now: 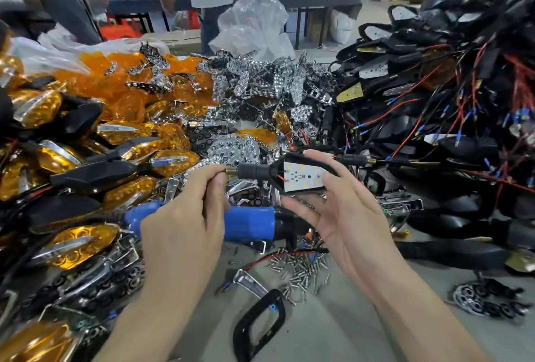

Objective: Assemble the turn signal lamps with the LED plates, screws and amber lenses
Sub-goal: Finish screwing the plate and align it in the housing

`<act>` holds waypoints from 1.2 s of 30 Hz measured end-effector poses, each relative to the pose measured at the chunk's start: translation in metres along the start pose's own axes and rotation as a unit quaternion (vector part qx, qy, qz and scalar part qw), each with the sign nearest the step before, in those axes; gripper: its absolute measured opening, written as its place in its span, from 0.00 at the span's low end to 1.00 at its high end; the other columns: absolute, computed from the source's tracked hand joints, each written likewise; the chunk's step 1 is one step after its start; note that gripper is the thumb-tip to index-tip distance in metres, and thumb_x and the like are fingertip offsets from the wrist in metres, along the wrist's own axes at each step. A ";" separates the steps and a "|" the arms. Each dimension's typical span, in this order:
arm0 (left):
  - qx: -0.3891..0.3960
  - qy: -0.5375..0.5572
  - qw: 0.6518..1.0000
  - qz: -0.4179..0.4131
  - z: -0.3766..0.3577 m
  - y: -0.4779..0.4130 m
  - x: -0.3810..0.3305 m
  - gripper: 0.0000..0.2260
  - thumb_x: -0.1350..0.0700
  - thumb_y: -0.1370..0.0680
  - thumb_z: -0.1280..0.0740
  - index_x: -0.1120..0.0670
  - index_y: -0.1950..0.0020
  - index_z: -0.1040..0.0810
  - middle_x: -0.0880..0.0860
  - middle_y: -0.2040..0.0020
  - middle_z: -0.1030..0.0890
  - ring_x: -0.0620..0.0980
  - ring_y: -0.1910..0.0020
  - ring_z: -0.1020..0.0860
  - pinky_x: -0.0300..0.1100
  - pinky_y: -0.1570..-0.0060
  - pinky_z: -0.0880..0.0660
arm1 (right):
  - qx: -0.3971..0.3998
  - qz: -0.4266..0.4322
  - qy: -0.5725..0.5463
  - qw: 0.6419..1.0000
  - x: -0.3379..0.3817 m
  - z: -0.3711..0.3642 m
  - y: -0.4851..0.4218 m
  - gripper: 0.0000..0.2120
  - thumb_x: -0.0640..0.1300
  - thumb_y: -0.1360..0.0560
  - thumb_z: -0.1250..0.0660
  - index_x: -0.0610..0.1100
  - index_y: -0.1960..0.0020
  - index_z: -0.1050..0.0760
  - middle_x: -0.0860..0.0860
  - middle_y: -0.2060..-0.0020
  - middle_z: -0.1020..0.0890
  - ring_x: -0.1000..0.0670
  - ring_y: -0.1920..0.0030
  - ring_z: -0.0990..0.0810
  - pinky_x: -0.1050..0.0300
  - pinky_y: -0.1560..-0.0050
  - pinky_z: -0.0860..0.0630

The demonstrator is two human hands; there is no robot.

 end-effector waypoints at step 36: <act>0.053 0.068 0.996 0.018 -0.009 0.005 0.003 0.13 0.43 0.18 0.46 0.46 0.48 0.24 0.41 0.58 0.20 0.44 0.57 0.24 0.36 0.61 0.29 | -0.048 0.049 0.099 0.993 -0.018 0.007 -0.003 0.15 0.36 0.18 0.34 0.55 0.50 0.18 0.51 0.57 0.15 0.51 0.63 0.15 0.58 0.54 0.17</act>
Point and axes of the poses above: each hand's wrist, its own y-axis away from the middle knuckle, its own z-axis out of the back of the hand, x = y × z, the point moved 2 cm from there along -y, towards the middle knuckle
